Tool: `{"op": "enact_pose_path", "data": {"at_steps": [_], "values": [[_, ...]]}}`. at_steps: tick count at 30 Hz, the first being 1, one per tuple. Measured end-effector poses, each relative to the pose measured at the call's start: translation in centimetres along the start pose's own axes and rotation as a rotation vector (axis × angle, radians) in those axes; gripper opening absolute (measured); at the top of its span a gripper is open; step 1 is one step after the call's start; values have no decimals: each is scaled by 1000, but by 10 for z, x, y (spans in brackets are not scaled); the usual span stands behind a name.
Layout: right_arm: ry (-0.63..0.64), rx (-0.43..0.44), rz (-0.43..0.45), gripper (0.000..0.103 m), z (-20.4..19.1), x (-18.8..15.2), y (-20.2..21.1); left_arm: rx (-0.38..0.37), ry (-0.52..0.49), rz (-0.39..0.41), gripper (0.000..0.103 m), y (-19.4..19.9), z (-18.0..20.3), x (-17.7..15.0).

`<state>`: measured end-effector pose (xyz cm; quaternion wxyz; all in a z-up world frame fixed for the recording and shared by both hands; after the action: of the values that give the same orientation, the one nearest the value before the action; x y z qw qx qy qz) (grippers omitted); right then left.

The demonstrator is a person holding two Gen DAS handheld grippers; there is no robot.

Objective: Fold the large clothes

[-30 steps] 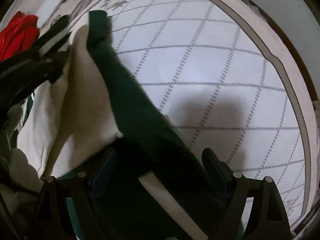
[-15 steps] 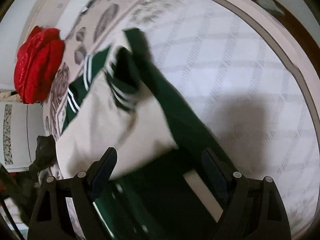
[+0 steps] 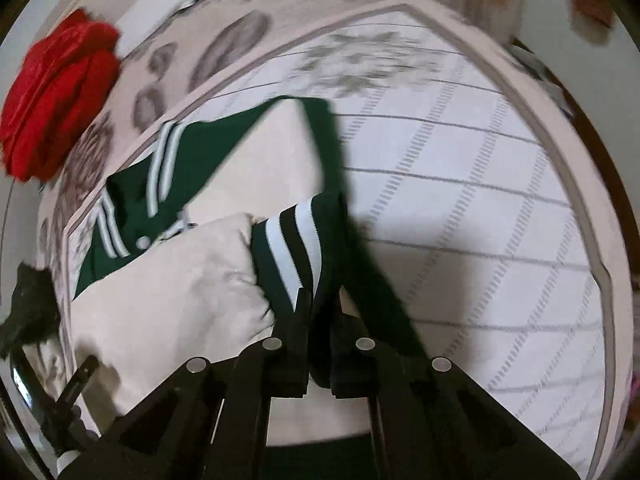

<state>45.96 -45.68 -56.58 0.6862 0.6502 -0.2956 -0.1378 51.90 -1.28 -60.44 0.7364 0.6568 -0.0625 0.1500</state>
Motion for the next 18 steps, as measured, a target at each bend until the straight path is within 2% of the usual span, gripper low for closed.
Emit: {"op": "enact_pose_path", "data": {"at_steps": [2, 4, 7, 8, 9, 10, 11, 15, 18], "values": [[-41, -42, -78, 6, 13, -8, -31, -27, 12, -32, 103, -13, -4, 1], [-29, -35, -146, 10, 12, -4, -58, -29, 15, -32, 103, -17, -2, 2], [4, 10, -190, 22, 14, 5, -48, -10, 20, -18, 103, 3, 1, -1], [0, 40, -198, 44, 18, 5, -40, -18, 26, -5, 103, 15, 3, -7], [-13, 77, -205, 70, 29, 2, -29, -22, 29, 4, 103, 31, 5, -17], [-43, 104, -202, 78, 46, -7, -15, -31, 32, 8, 103, 44, 6, -29], [-57, 108, -198, 82, 56, -14, -7, -40, 35, 10, 103, 55, 7, -40], [-58, 21, -269, 82, 111, -83, -1, -38, 19, -34, 103, 94, 7, -110], [-61, -19, -353, 81, 138, -137, -20, -12, -5, -138, 103, 98, 4, -176]]}}
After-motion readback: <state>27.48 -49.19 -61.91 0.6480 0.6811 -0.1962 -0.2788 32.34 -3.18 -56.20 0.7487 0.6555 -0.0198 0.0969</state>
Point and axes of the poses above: each gripper's, at about its wrist camera, not at the fingertips, and y roughly against the way its jaws point, z to its right, x to its top, the point moved 2 cm from there along -y, roughly the way its jaws point, and after that the axes turned 11 degrees about -x, right-handed, at the moved point
